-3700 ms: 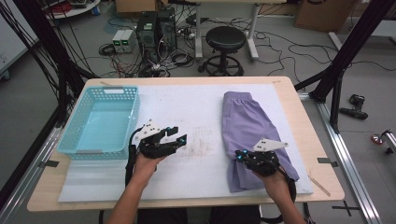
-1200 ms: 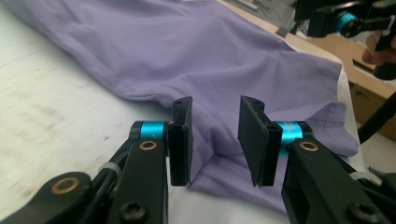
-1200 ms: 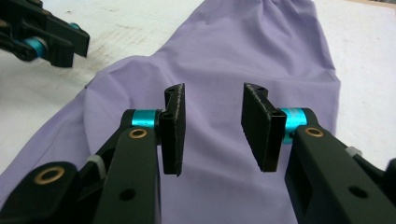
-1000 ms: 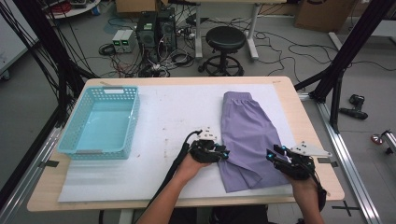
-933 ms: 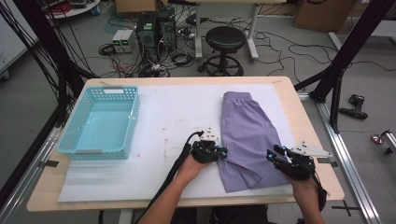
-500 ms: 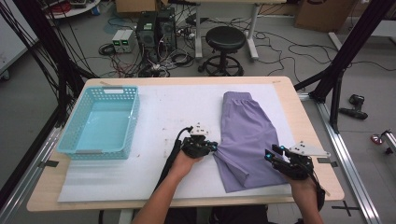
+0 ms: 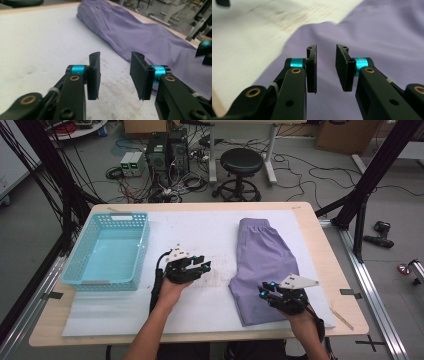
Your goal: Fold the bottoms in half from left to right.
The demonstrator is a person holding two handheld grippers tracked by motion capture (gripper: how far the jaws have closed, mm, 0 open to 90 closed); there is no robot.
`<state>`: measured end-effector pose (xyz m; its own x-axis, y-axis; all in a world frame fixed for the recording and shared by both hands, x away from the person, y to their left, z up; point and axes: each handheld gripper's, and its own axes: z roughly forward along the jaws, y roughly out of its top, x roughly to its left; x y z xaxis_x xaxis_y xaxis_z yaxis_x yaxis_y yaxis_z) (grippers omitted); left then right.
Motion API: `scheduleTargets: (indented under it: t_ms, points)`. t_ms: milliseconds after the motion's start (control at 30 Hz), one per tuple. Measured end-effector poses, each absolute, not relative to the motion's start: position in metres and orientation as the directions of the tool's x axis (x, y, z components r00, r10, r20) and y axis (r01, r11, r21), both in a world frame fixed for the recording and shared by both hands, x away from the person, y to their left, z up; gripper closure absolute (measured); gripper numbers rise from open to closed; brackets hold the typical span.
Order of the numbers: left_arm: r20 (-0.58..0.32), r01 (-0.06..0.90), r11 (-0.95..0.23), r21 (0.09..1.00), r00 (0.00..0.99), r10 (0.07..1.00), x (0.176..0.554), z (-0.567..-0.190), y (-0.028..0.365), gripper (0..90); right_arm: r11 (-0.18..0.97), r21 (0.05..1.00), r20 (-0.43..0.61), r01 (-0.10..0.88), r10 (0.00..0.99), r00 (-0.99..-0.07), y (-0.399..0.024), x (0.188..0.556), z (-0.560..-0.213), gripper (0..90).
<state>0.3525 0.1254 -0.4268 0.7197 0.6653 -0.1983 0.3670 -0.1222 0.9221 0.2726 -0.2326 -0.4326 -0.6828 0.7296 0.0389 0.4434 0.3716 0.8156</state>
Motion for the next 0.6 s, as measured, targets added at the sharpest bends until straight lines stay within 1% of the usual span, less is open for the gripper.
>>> scheduleTargets:
  t_ms: [100, 167, 267, 333, 367, 500, 567, 600]
  points:
    - [-0.199, 0.362, -0.106, 0.926, 0.709, 0.677, 0.348, -0.424, 0.138, 57.4, 0.42, 0.795, 0.042, 0.438, 0.683, -0.73, -0.213, 0.274, -0.44, 74.0]
    - [-0.199, 0.362, -0.104, 0.926, 0.704, 0.681, 0.346, -0.423, 0.144, 58.1, 0.469, 0.775, 0.024, 0.424, 0.648, -0.761, -0.201, 0.275, -0.445, 77.1]
    - [-0.201, 0.364, -0.1, 0.926, 0.699, 0.686, 0.342, -0.424, 0.15, 59.0, 0.508, 0.749, 0.023, 0.426, 0.621, -0.783, -0.187, 0.278, -0.45, 81.7]
    - [-0.199, 0.364, -0.103, 0.926, 0.701, 0.685, 0.341, -0.424, 0.153, 59.3, 0.542, 0.723, 0.021, 0.428, 0.601, -0.799, -0.179, 0.281, -0.455, 82.3]
    - [-0.196, 0.363, -0.105, 0.926, 0.697, 0.689, 0.34, -0.425, 0.154, 59.5, 0.549, 0.725, 0.016, 0.416, 0.591, -0.807, -0.177, 0.281, -0.456, 83.4]
    - [-0.202, 0.367, -0.098, 0.925, 0.692, 0.693, 0.34, -0.426, 0.155, 59.4, 0.553, 0.72, 0.054, 0.419, 0.557, -0.829, -0.176, 0.281, -0.456, 78.3]
    - [-0.2, 0.368, -0.103, 0.924, 0.695, 0.69, 0.34, -0.427, 0.154, 59.0, 0.553, 0.72, 0.077, 0.419, 0.537, -0.84, -0.179, 0.28, -0.455, 74.8]
    - [-0.198, 0.368, -0.108, 0.924, 0.698, 0.688, 0.339, -0.427, 0.153, 58.6, 0.55, 0.724, 0.078, 0.416, 0.533, -0.842, -0.181, 0.279, -0.453, 71.4]
